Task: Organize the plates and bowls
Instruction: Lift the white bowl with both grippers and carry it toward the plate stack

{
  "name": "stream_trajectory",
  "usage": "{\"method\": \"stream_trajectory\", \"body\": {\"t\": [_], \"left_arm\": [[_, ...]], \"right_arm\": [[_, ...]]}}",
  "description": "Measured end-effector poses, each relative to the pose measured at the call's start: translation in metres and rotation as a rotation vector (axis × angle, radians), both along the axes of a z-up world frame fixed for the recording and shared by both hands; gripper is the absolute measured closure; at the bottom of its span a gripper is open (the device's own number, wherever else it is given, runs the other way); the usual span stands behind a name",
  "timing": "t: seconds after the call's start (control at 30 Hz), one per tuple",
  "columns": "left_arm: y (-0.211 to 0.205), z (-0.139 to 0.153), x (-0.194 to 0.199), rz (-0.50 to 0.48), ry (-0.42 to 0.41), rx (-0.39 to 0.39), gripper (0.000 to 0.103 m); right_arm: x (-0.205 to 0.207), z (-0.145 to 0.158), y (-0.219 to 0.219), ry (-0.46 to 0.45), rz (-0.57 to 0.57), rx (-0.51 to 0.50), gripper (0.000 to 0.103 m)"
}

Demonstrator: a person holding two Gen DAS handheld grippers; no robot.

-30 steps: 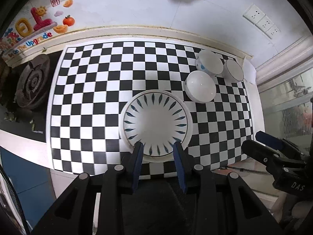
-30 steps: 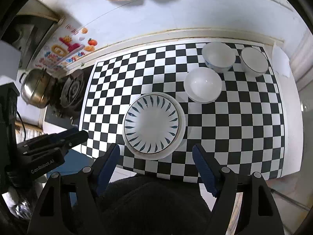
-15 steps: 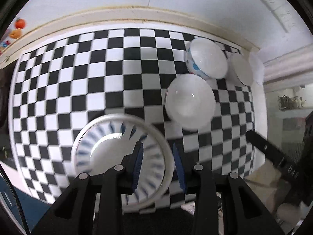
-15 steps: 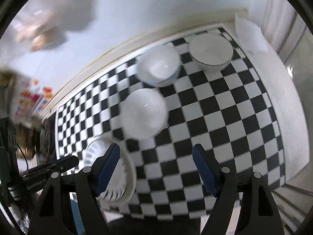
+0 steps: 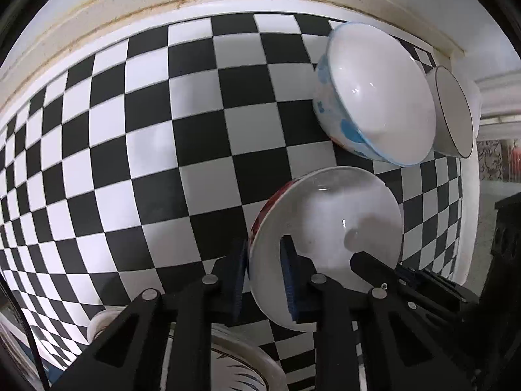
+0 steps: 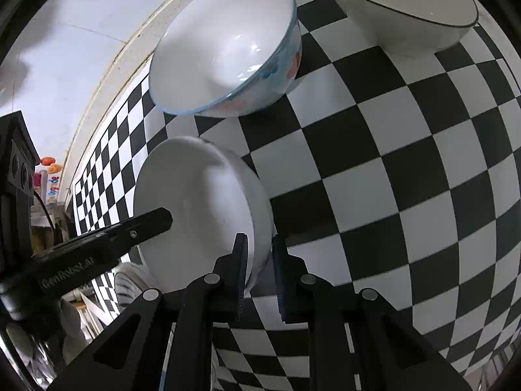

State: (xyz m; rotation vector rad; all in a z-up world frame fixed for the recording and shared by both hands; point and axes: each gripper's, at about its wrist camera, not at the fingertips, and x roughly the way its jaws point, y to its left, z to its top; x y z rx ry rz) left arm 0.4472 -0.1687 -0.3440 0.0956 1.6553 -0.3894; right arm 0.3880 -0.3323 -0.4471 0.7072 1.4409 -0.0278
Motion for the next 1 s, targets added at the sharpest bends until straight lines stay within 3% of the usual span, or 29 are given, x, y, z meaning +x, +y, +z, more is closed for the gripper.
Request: {"method": "stream_trajectory", "body": {"t": [0.27, 0.53, 0.73, 1.0], "left_arm": [[-0.016, 0.03, -0.023, -0.037, -0.032, -0.037, 0.085], [-0.04, 0.045, -0.077, -0.106, -0.023, -0.072, 0.085], [-0.054, 0.03, -0.108, -0.159, 0.025, -0.058, 0.085], [-0.058, 0.004, -0.129, -0.204, 0.06, -0.01, 0.085]], "right_arm": [[-0.013, 0.021, -0.002, -0.007, 0.037, -0.033, 0.087], [-0.067, 0.056, -0.021, -0.015, 0.037, -0.074, 0.087], [-0.109, 0.052, -0.031, 0.016, 0.008, -0.063, 0.087], [-0.136, 0.029, -0.038, 0.064, -0.023, -0.041, 0.088]]}}
